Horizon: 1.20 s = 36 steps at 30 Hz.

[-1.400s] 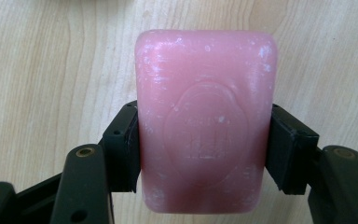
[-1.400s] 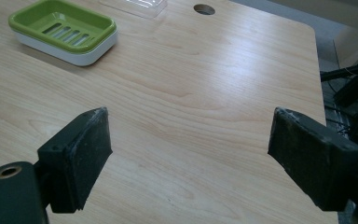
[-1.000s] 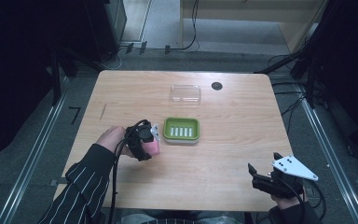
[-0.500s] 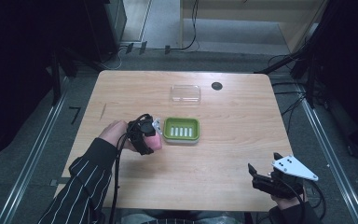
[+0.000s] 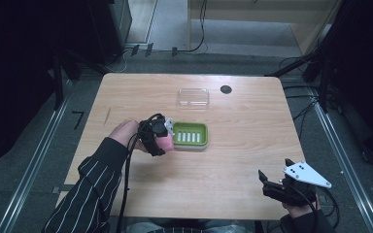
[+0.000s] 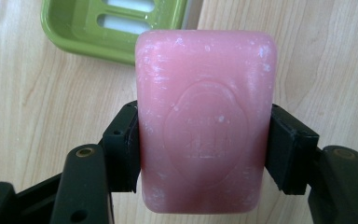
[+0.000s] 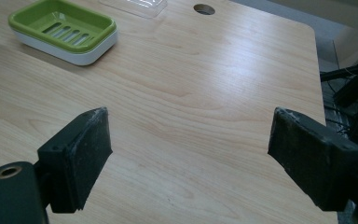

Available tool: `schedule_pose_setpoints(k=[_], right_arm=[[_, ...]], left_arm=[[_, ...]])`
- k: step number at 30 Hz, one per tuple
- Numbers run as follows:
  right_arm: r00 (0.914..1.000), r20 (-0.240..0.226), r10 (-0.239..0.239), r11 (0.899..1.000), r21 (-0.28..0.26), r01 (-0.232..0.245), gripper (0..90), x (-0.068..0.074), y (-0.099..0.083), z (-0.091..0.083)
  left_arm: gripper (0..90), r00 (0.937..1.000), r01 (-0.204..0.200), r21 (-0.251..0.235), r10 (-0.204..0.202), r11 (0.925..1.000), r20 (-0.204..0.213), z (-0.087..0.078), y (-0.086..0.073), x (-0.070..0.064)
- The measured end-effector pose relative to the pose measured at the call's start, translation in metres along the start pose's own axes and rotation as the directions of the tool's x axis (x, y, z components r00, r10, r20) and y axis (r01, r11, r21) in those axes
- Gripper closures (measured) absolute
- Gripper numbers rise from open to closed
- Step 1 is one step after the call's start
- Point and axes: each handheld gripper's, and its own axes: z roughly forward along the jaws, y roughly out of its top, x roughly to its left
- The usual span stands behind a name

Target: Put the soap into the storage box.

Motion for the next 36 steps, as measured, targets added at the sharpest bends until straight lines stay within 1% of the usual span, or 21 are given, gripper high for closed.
schedule_pose_setpoints(k=[4, 6, 7, 9, 13, 15, 18, 20, 26, 29, 30, 36], right_arm=[[1.0000, 0.000, -0.001, 1.000, 0.000, 0.001, 13.5, 0.000, 0.000, 0.000], [1.0000, 0.000, -0.001, 1.000, 0.000, 0.001, 13.4, 0.000, 0.000, 0.000], [1.0000, 0.000, -0.001, 1.000, 0.000, 0.001, 13.5, 0.000, 0.000, 0.000], [1.0000, -0.002, -0.002, 1.000, 0.001, 0.002, 13.5, 0.000, 0.000, 0.000], [1.0000, -0.002, -0.002, 1.000, 0.002, 0.002, 13.4, 0.000, 0.000, 0.000], [1.0000, -0.002, 0.000, 1.000, 0.001, 0.000, 13.5, 0.000, 0.000, 0.000], [1.0000, -0.001, -0.001, 1.000, 0.001, 0.001, 13.5, 0.000, 0.000, 0.000], [1.0000, -0.001, -0.004, 1.000, 0.002, 0.004, 13.5, 0.000, 0.000, 0.000], [1.0000, -0.001, -0.003, 1.000, 0.002, 0.003, 13.4, 0.000, 0.000, 0.000], [1.0000, -0.002, -0.002, 1.000, 0.000, 0.002, 13.5, 0.000, 0.000, 0.000], [1.0000, -0.002, -0.001, 1.000, 0.000, 0.001, 13.5, 0.000, 0.000, 0.000], [1.0000, 0.000, 0.001, 1.000, 0.001, -0.001, 13.5, 0.000, 0.000, 0.000]], left_arm=[[38.9, 0.9999, -0.011, -0.008, 0.011, 0.9999, -0.002, -0.001, 0.004, 0.002], [38.9, 1.0000, -0.008, -0.017, 0.008, 0.9998, -0.002, -0.002, 0.007, 0.004], [38.9, 0.9999, -0.014, -0.011, 0.014, 0.9998, -0.002, -0.002, 0.008, 0.004], [38.9, 0.9998, -0.020, -0.014, 0.020, 0.9997, -0.004, -0.002, 0.011, 0.006], [38.9, 0.9997, -0.025, -0.006, 0.025, 0.9997, -0.006, -0.001, 0.014, 0.009], [38.9, 0.9998, -0.019, -0.013, 0.019, 0.9997, -0.001, 0.000, 0.015, 0.010], [38.9, 0.9996, -0.026, -0.016, 0.026, 0.9995, -0.004, 0.000, 0.018, 0.013], [38.9, 0.9994, -0.033, -0.015, 0.033, 0.9993, 0.003, 0.001, 0.022, 0.015], [38.9, 0.9987, -0.050, -0.020, 0.050, 0.9985, -0.001, 0.003, 0.031, 0.018], [38.9, 0.9989, -0.046, -0.020, 0.046, 0.9987, -0.004, 0.004, 0.034, 0.020], [38.9, 0.9985, -0.055, -0.018, 0.055, 0.9983, -0.006, 0.004, 0.035, 0.021], [38.9, 0.9985, -0.054, -0.027, 0.054, 0.9982, -0.008, 0.005, 0.038, 0.025]])
